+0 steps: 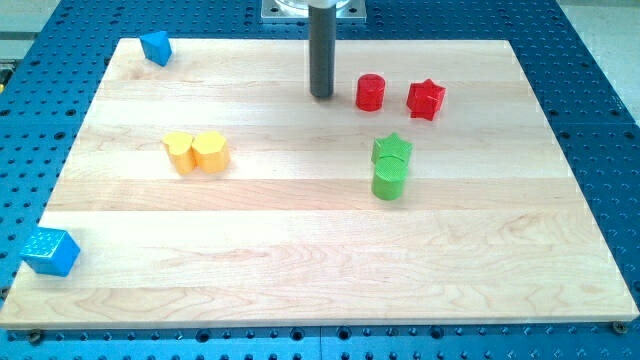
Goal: Push the blue triangle into the blue cube
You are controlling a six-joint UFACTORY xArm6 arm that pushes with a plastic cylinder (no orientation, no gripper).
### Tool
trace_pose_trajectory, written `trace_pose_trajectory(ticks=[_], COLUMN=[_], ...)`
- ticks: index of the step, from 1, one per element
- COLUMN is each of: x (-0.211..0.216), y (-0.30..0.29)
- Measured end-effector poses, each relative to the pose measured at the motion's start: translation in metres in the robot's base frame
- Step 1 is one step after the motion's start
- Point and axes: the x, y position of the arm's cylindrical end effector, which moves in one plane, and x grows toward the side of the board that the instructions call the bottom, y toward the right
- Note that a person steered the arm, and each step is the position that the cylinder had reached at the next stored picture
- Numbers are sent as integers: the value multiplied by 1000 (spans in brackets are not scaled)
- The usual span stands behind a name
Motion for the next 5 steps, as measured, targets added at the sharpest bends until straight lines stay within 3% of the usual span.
trace_pose_trajectory(ticks=[1,3,4,5], x=[-1,1,15,0], y=[45,74,8,-100])
